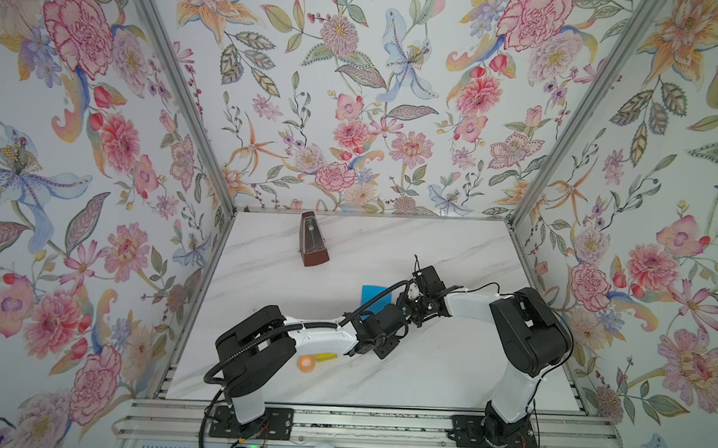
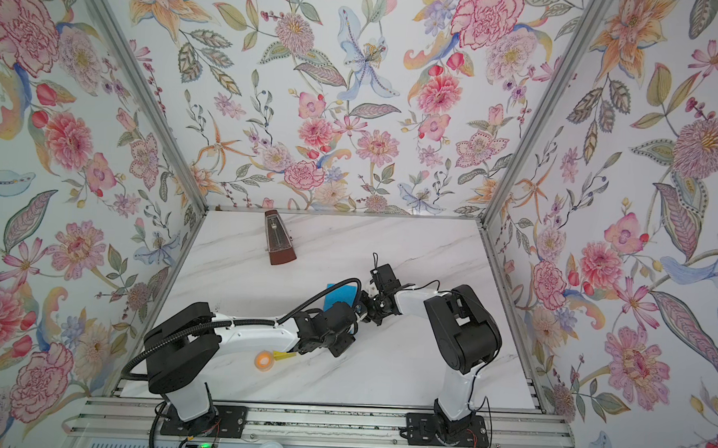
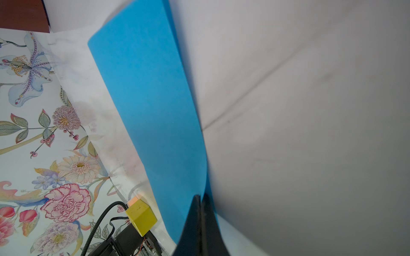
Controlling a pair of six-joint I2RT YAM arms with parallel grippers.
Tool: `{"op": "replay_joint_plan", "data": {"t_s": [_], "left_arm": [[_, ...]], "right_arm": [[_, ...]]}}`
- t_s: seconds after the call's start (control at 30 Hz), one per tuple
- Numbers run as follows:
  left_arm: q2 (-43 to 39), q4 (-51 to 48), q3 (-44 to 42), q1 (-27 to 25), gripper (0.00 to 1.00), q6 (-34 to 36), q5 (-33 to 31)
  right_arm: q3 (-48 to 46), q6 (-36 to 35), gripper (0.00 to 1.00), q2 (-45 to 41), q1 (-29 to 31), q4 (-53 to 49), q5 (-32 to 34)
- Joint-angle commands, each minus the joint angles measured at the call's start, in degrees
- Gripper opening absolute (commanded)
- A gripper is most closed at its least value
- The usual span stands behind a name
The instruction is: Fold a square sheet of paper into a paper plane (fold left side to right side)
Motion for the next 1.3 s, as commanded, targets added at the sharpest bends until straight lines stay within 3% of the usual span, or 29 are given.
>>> {"op": "replay_joint_plan", "data": {"t_s": [0.0, 0.43, 1.03, 1.1, 1.27], "left_arm": [[0.35, 0.89, -0.54, -0.73, 0.52, 1.77, -2.01], [-3.14, -1.61, -1.15, -0.68, 0.25, 2.61, -3.42], [-3.52, -2.31, -0.85, -0.62, 0.01, 2.36, -2.33], [-3.37, -2.02, -0.64, -0.47, 0.0, 1.56, -1.3], [-2.76, 0.25, 0.45, -0.07, 0.0, -2.45, 3.84]], "right_arm": [[-1.16, 0.11, 0.01, 2.05, 0.03, -4.82, 3.13], [-1.09, 0.05, 0.01, 1.95, 0.03, -4.76, 3.22], [-0.63, -1.17, 0.03, 1.19, 0.11, -5.24, 3.44], [-0.02, -2.63, 0.07, -0.11, -0.05, -6.42, 3.55], [0.87, -7.37, 0.31, -7.13, -2.08, -12.47, 5.53]]}}
